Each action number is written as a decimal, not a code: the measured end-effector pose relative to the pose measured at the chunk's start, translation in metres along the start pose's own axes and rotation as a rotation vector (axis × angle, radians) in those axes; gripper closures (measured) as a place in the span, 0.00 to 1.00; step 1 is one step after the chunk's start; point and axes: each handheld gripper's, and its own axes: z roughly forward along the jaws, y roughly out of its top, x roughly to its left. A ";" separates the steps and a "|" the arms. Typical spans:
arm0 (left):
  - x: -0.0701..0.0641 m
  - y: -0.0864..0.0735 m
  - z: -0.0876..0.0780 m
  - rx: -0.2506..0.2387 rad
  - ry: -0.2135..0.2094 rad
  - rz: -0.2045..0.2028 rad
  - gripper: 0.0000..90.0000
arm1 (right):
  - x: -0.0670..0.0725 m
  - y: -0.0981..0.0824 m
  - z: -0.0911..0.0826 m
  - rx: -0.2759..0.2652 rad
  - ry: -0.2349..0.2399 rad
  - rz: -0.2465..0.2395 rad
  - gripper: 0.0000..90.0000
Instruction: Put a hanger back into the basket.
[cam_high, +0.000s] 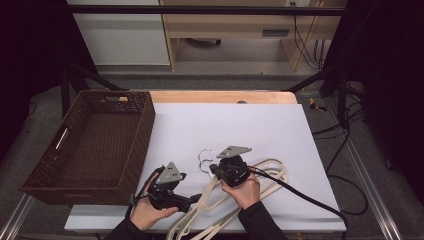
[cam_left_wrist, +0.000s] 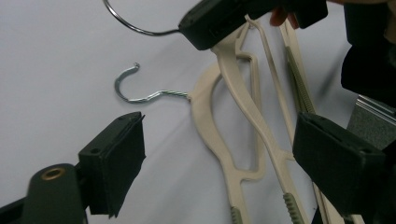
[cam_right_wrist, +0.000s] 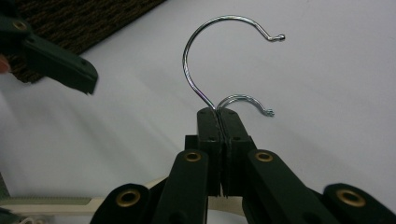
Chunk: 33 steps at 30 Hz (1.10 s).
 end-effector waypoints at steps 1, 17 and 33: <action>-0.001 0.001 0.003 0.008 -0.006 0.001 0.22 | 0.000 0.000 -0.001 -0.007 0.004 -0.005 0.99; -0.005 0.008 0.047 0.134 -0.157 -0.087 0.65 | -0.001 0.000 -0.008 -0.032 0.026 -0.020 0.99; -0.010 0.011 0.033 0.071 -0.190 -0.218 0.87 | 0.001 0.003 -0.028 -0.087 0.052 -0.050 0.98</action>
